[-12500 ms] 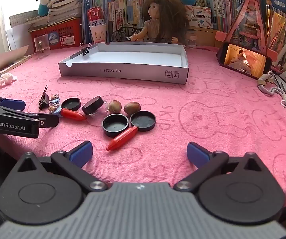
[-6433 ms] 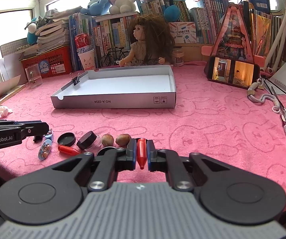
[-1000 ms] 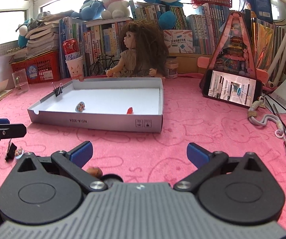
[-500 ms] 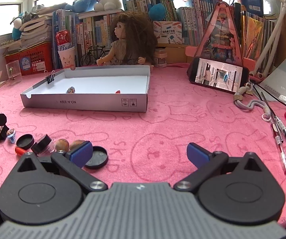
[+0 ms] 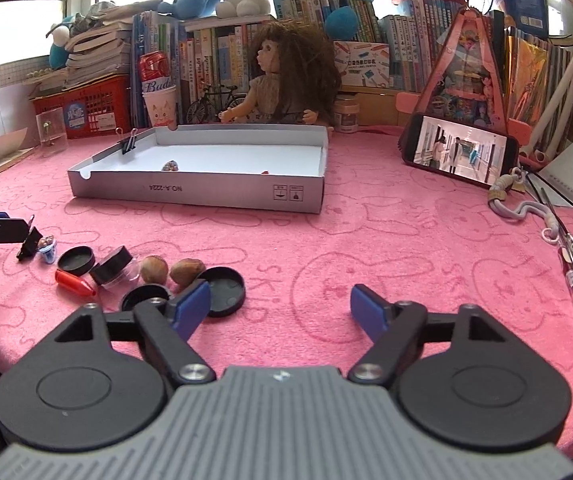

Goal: Organize rigid objects
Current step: 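Move both open tools back toward the items on the tablecloth, then grasp the black binder clip with the left tool while the right tool approaches a black lid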

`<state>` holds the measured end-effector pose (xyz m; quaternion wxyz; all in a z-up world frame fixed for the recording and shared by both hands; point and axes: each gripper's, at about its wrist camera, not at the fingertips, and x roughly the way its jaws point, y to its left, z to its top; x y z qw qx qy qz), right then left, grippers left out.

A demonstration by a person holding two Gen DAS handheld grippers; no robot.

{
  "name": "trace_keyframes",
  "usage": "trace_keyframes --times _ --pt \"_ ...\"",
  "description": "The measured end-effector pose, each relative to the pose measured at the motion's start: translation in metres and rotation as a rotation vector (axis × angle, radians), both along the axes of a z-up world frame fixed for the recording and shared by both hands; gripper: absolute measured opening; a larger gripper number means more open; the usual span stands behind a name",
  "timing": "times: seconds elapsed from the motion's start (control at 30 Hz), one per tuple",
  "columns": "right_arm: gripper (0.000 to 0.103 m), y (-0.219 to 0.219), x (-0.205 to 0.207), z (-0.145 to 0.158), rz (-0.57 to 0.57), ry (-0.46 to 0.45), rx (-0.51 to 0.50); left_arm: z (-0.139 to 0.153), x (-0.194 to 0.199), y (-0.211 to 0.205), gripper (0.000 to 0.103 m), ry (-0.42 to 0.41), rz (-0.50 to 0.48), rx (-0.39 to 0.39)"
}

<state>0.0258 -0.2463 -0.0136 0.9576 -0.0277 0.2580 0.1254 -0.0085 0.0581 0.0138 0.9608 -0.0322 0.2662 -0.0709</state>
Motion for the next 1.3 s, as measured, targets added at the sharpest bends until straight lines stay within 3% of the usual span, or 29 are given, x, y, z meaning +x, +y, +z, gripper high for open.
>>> trace_keyframes --times 0.3,0.6,0.67,0.83,1.0,1.3 --pt "0.073 0.0064 -0.0034 -0.0008 0.041 0.009 -0.001 -0.0043 0.0008 -0.0023 0.053 0.027 -0.002 -0.002" --pt "0.060 0.0080 -0.0030 -0.0004 0.042 0.009 0.018 -0.0065 0.0027 -0.0029 0.034 0.036 0.001 -0.002" --pt "0.057 0.0084 -0.0031 -0.0004 0.044 0.008 0.020 -0.0067 0.0033 -0.0029 0.021 0.039 0.004 -0.001" --pt "0.033 0.0088 -0.0025 0.0001 0.028 0.003 0.025 -0.0050 0.0041 -0.0028 0.014 0.032 0.007 -0.006" --pt "0.028 0.0059 -0.0013 0.0006 0.014 0.006 0.038 -0.0034 0.0047 -0.0029 0.013 0.025 0.009 -0.005" --pt "0.027 0.0052 -0.0026 0.0012 0.001 -0.002 0.051 -0.0002 0.0053 -0.0014 0.013 0.012 0.025 -0.011"
